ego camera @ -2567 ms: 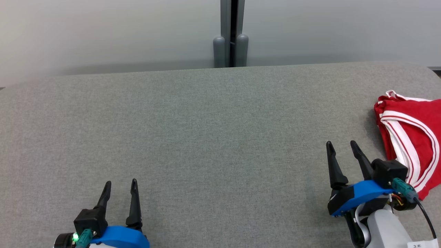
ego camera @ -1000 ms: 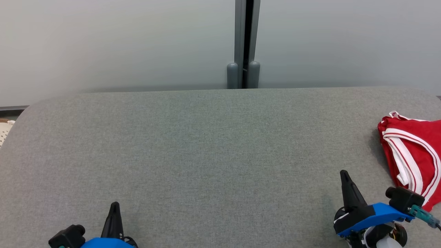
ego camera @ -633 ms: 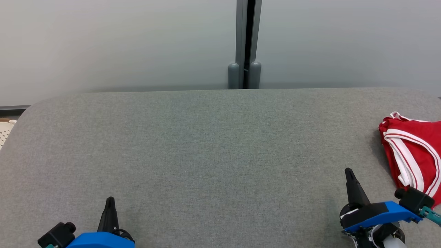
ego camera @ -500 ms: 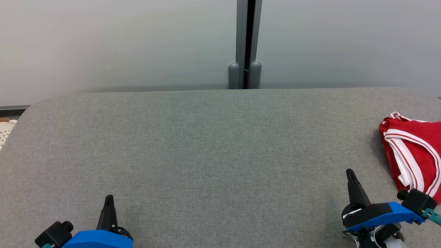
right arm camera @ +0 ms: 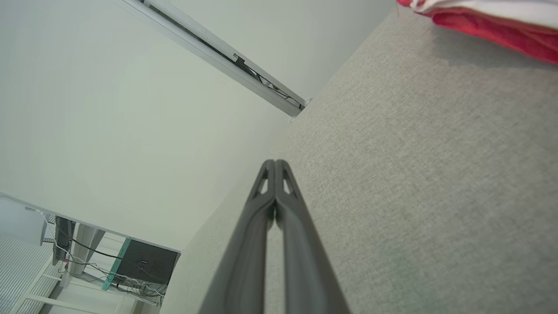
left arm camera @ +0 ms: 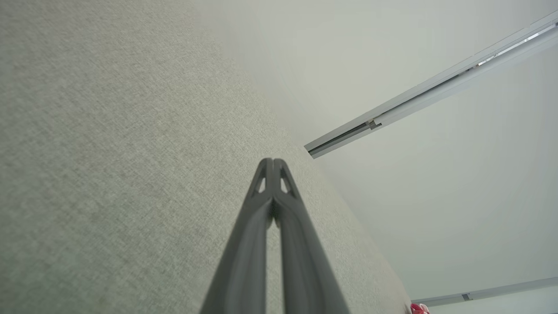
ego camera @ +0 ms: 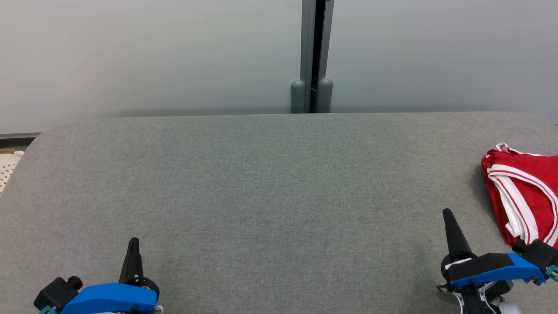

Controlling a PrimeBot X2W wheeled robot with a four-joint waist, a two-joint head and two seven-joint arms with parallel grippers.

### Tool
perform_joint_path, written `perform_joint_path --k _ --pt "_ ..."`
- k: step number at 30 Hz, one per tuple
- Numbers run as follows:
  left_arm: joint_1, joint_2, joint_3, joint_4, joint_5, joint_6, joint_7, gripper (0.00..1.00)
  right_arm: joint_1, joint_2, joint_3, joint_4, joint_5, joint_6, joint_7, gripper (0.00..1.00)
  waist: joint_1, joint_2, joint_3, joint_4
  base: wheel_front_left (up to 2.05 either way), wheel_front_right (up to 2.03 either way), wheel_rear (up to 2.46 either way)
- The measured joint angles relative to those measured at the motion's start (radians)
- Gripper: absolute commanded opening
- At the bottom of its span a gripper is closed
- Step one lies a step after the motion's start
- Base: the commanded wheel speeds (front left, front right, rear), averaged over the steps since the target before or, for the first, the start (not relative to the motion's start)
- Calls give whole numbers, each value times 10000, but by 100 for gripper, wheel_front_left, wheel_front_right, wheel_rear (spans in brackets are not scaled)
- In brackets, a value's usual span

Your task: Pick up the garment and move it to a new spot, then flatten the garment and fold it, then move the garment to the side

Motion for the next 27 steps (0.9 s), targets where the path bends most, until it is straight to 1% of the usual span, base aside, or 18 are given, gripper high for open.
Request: perform_joint_path --k 27 --pt "-238 2 334 -508 -2723 -38 717 0 177 -13 -261 -688 2759 0 715 0 0 0 -33 97 0 0 0"
